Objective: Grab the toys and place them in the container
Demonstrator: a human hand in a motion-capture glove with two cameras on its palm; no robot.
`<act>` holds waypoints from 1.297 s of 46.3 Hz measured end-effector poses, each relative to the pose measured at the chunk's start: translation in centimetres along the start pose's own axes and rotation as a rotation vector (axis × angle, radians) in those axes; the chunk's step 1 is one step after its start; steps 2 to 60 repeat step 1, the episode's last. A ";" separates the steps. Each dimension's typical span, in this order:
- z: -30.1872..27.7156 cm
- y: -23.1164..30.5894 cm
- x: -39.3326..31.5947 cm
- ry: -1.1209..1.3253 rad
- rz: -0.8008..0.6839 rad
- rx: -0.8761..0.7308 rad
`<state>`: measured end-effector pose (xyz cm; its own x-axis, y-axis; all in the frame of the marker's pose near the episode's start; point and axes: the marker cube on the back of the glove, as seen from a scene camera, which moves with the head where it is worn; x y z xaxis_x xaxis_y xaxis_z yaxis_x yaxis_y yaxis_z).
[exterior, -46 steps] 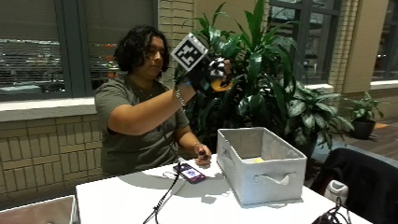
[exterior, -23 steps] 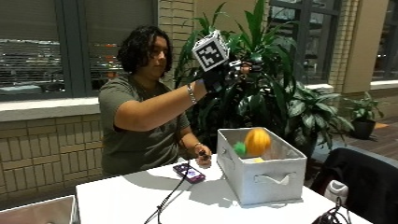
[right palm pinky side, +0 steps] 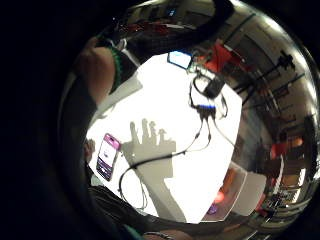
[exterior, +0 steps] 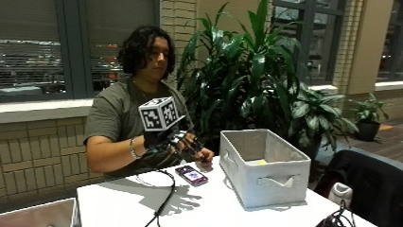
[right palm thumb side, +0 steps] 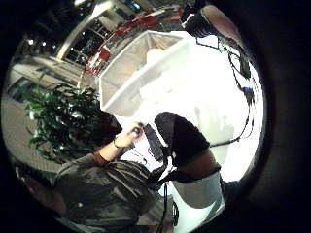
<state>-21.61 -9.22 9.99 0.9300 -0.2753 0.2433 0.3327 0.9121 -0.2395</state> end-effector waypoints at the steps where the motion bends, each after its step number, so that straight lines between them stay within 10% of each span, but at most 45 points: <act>1: 0.3 0.3 0.2 -0.004 0.006 -0.005; 60: 0.3 0.3 0.2 -0.004 0.006 -0.005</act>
